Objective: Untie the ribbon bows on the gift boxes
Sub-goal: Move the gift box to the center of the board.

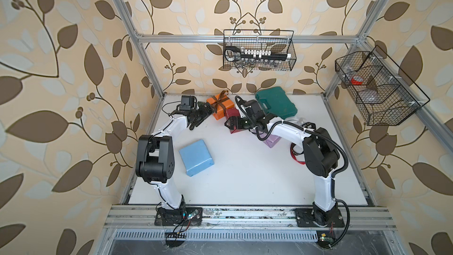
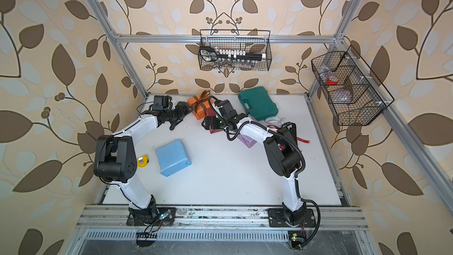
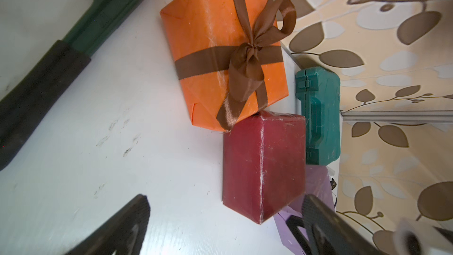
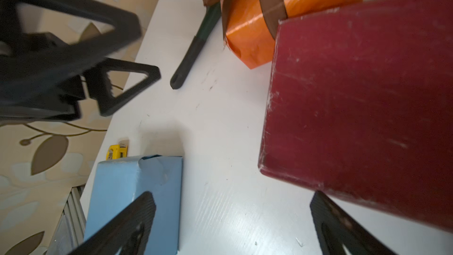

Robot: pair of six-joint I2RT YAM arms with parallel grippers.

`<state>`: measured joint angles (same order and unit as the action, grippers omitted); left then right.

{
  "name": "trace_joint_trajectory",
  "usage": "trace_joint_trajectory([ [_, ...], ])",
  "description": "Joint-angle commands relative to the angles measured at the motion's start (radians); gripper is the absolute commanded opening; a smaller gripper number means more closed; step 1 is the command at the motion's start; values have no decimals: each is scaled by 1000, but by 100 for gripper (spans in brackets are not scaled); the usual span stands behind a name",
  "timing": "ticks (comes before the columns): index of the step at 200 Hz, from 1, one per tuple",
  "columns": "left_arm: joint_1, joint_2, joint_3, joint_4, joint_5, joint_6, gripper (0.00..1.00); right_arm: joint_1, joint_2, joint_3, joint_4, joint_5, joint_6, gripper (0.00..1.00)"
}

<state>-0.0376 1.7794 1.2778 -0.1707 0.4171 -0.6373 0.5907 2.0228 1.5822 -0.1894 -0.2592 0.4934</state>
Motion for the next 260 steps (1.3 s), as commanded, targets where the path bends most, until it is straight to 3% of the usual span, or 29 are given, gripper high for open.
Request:
trace_joint_trajectory([
  [1, 12, 38, 38, 101, 12, -16, 99, -56, -40, 85, -2, -27, -61, 96],
  [33, 24, 122, 91, 162, 0, -42, 99, -111, 123, 359, -102, -48, -124, 82],
  [88, 43, 279, 266, 207, 38, 10, 99, -154, 405, 661, -103, -74, -139, 76],
  [119, 67, 418, 469, 213, 117, 128, 99, -149, 362, 533, 0, -87, -136, 76],
  [143, 68, 576, 716, 139, 207, 211, 99, -150, 319, 448, 34, -90, -134, 76],
  [170, 67, 735, 972, 63, 256, 262, 99, -150, 283, 386, 44, -106, -134, 76],
  [199, 67, 881, 1174, -7, 384, 282, 99, -149, 251, 332, 60, -111, -128, 76],
  [222, 61, 885, 1147, -1, 457, 284, 95, -149, 233, 306, 75, -121, -129, 76],
  [260, 44, 770, 917, 66, 477, 306, 93, -151, 240, 298, 73, -128, -124, 74],
])
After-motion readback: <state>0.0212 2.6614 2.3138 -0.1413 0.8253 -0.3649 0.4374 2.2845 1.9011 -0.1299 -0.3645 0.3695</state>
